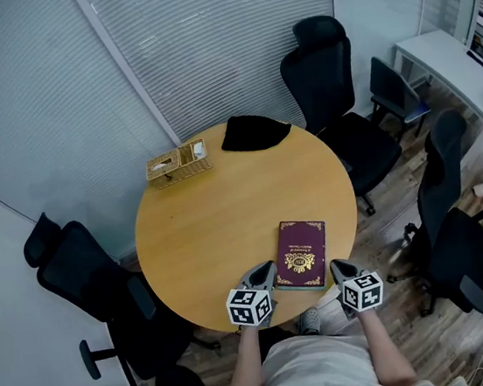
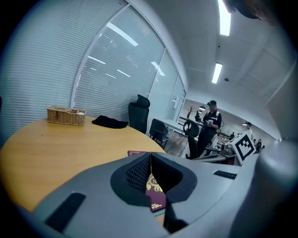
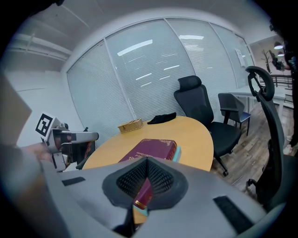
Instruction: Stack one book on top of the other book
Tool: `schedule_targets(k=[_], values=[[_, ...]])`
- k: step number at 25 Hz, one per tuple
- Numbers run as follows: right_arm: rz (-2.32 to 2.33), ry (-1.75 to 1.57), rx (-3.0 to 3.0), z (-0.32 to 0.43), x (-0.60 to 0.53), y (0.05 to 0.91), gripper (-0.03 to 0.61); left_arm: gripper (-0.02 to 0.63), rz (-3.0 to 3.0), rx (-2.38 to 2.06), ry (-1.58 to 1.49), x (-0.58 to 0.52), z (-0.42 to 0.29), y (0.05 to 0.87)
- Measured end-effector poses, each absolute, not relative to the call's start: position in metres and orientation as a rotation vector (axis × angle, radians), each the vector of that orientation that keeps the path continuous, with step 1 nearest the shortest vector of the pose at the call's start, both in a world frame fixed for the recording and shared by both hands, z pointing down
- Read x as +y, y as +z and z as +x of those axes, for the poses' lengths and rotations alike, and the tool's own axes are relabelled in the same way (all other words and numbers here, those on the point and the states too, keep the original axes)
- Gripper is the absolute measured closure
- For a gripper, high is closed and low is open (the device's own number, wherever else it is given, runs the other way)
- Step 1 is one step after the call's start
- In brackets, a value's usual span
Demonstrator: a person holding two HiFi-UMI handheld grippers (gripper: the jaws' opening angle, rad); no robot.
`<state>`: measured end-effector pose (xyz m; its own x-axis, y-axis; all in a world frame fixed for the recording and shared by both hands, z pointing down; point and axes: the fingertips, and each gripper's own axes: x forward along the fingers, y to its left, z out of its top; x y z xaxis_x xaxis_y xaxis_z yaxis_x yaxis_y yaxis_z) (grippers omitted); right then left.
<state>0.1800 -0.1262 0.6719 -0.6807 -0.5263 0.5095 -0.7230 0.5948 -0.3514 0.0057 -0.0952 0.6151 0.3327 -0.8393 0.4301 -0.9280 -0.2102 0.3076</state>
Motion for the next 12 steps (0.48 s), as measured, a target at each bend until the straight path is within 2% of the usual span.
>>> schedule_targets(k=[12], values=[[1.004,0.768,-2.461,0.1773,-0.1236,0.6763,0.558,0.584,2.088,-1.553,0.251,-0.093,0.0034,0.6162]])
